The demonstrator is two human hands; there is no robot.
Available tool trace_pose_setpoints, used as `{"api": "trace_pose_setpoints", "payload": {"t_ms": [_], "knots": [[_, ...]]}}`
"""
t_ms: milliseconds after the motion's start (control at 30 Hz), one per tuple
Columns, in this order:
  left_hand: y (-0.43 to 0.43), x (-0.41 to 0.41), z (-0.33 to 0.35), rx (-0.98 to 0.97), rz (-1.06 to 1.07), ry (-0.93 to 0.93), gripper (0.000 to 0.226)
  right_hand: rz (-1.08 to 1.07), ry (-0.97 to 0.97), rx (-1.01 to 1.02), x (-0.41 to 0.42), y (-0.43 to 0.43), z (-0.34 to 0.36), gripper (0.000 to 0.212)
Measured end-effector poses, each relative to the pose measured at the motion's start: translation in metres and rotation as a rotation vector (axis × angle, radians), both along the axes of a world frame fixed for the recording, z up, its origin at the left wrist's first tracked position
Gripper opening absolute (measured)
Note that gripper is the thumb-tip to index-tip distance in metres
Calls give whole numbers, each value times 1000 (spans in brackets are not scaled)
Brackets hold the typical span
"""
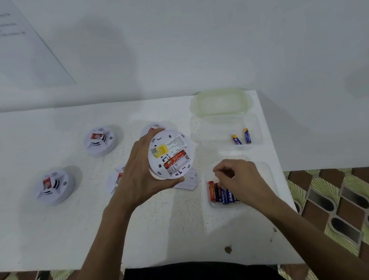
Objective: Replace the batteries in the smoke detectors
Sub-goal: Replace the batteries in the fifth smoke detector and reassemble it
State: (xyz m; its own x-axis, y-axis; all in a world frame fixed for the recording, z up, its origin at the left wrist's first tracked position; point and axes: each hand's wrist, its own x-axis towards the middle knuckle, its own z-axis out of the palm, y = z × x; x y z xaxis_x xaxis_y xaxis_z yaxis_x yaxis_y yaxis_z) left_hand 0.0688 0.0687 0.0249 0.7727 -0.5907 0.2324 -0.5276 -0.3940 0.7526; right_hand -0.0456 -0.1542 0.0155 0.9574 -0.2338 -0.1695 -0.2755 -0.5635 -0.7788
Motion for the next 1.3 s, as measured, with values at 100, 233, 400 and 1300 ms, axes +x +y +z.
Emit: {"api": "trace_pose_setpoints", "payload": {"t_ms": [100, 233, 400, 1300], "knots": [[-1, -1, 3, 32, 4, -18, 102, -25, -199, 91, 5, 9, 28, 8], [-2, -1, 1, 37, -1, -2, 94, -8, -367, 104, 15, 37, 50, 5], [-4, -3, 11, 6, 27, 129, 79, -101, -391, 6, 26, 60, 42, 17], [4, 0, 22, 14, -93, 297, 82, 890, -553, -677, 65, 25, 91, 23]]}}
